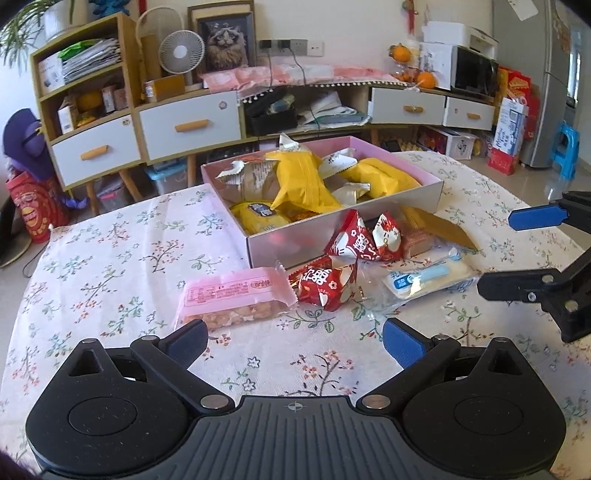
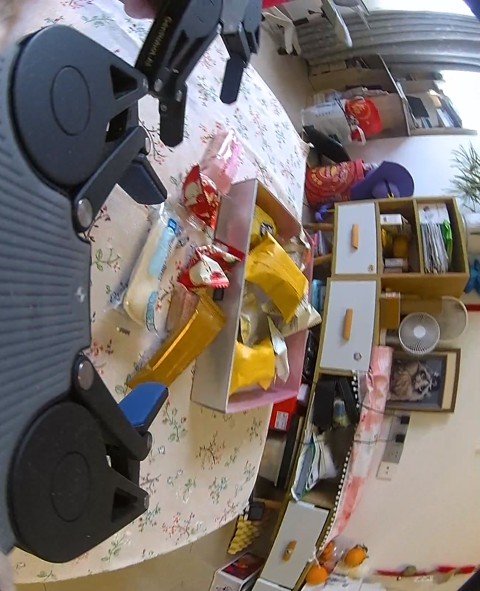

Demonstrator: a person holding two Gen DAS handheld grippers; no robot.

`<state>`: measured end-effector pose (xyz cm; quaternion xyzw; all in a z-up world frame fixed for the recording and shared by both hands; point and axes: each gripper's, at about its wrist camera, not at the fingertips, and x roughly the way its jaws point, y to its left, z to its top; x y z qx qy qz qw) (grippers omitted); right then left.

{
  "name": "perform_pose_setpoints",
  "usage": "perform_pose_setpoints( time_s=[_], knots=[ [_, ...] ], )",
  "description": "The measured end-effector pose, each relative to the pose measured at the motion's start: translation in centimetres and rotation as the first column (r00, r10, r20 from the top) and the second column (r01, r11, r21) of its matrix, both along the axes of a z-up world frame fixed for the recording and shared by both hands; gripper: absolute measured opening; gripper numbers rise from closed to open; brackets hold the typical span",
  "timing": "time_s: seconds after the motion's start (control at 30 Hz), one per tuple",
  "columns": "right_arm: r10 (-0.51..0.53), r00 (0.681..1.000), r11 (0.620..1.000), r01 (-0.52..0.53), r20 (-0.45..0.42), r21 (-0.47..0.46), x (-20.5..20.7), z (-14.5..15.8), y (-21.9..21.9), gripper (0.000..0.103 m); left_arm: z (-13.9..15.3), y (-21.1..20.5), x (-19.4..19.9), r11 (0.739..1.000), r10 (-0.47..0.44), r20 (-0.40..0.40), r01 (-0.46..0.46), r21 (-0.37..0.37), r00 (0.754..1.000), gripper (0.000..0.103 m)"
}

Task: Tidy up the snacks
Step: 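Move both open tools back toward the remaining snacks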

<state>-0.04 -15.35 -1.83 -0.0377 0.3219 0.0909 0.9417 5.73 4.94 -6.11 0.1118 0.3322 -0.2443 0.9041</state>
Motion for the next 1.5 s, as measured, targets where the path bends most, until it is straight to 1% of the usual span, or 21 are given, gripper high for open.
perform_pose_setpoints(
  time_s=[0.1, 0.2, 0.27, 0.33, 0.4, 0.47, 0.53, 0.6, 0.7, 0.8, 0.87, 0.9, 0.93, 1.03, 1.07, 1.1, 1.17, 1.3, 1.4, 1.5],
  knots=[
    [0.019, 1.0, 1.0, -0.019, -0.014, -0.009, 0.3, -0.5, 0.5, 0.103, -0.7, 0.2, 0.9, 1.0, 0.002, 0.014, -0.002, 0.013, 1.0, 0.101],
    [0.05, 0.998, 0.999, -0.051, -0.026, -0.018, 0.6, -1.0, 0.6, 0.103, -1.5, 0.5, 1.8, 0.999, 0.032, 0.025, -0.033, 0.032, 0.999, 0.101],
    [0.079, 0.996, 0.996, -0.08, -0.042, -0.037, 1.3, -1.4, 0.8, 0.103, -2.2, 0.5, 2.5, 0.997, 0.05, 0.026, -0.051, 0.059, 0.998, 0.101],
    [0.1, 0.994, 0.992, -0.103, -0.045, -0.073, 1.8, -1.7, 1.0, 0.103, -2.5, 0.5, 3.1, 0.994, 0.043, 0.034, -0.046, 0.095, 0.998, 0.101],
    [0.123, 0.991, 0.986, -0.128, -0.053, -0.106, 2.3, -1.9, 1.0, 0.103, -2.3, 0.5, 3.6, 0.991, 0.023, 0.055, -0.03, 0.134, 0.998, 0.101],
    [0.139, 0.989, 0.98, -0.144, -0.049, -0.134, 2.5, -1.9, 1.2, 0.103, -1.7, 0.5, 4.0, 0.989, -0.041, 0.08, 0.029, 0.146, 0.996, 0.101],
    [0.163, 0.986, 0.977, -0.167, -0.042, -0.131, 2.8, -1.6, 1.3, 0.103, -1.2, 0.4, 4.6, 0.984, -0.107, 0.102, 0.091, 0.15, 0.989, 0.101],
    [0.189, 0.981, 0.977, -0.192, -0.044, -0.091, 3.3, -1.2, 1.2, 0.102, -0.7, -0.1, 5.6, 0.978, -0.162, 0.087, 0.148, 0.149, 0.983, 0.101],
    [0.216, 0.975, 0.974, -0.218, -0.049, -0.055, 3.9, -0.9, 1.2, 0.101, -0.8, -0.7, 7.1, 0.96, -0.247, 0.006, 0.244, 0.139, 0.969, 0.101],
    [0.252, 0.966, 0.966, -0.255, -0.064, -0.033, 4.4, -0.9, 1.3, 0.099, -1.5, -1.7, 7.8, 0.928, -0.322, -0.078, 0.331, 0.171, 0.944, 0.101],
    [0.266, 0.96, 0.963, -0.268, -0.084, -0.016, 4.8, -1.0, 1.3, 0.098, -2.0, -2.0, 8.0, 0.913, -0.343, -0.114, 0.359, 0.195, 0.932, 0.101],
    [0.272, 0.957, 0.962, -0.274, -0.102, -0.008, 4.9, -1.2, 1.3, 0.097, -2.1, -2.0, 7.9, 0.911, -0.343, -0.125, 0.362, 0.197, 0.931, 0.101],
    [0.274, 0.954, 0.961, -0.276, -0.118, -0.004, 5.0, -1.3, 1.3, 0.096, -2.0, -1.9, 8.0, 0.915, -0.339, -0.135, 0.359, 0.182, 0.931, 0.101],
    [0.276, 0.946, 0.96, -0.28, -0.173, 0.003, 5.4, -2.1, 1.4, 0.087, -2.2, -1.5, 7.8, 0.927, -0.317, -0.171, 0.343, 0.152, 0.933, 0.1],
    [0.279, 0.941, 0.959, -0.284, -0.192, 0.003, 5.4, -2.4, 1.5, 0.082, -2.3, -1.5, 7.7, 0.931, -0.309, -0.177, 0.336, 0.145, 0.934, 0.1],
    [0.285, 0.936, 0.957, -0.29, -0.209, 0.003, 5.4, -2.6, 1.6, 0.079, -2.3, -1.4, 7.4, 0.937, -0.293, -0.189, 0.32, 0.138, 0.937, 0.1],
    [0.296, 0.93, 0.953, -0.304, -0.217, -0.004, 5.0, -2.8, 1.9, 0.079, -2.3, -1.2, 6.9, 0.948, -0.262, -0.212, 0.293, 0.128, 0.942, 0.1],
    [0.32, 0.918, 0.943, -0.332, -0.234, -0.011, 4.1, -2.8, 2.6, 0.078, -2.2, -0.8, 5.9, 0.96, -0.216, -0.231, 0.249, 0.125, 0.949, 0.099],
    [0.343, 0.907, 0.935, -0.355, -0.244, -0.008, 3.5, -2.6, 3.3, 0.076, -2.1, -0.7, 5.7, 0.971, -0.172, -0.237, 0.205, 0.122, 0.956, 0.096],
    [0.354, 0.901, 0.929, -0.371, -0.25, -0.023, 3.5, -2.5, 3.8, 0.075, -2.0, -0.8, 5.4, 0.98, -0.123, -0.236, 0.155, 0.124, 0.964, 0.095]
  ],
)
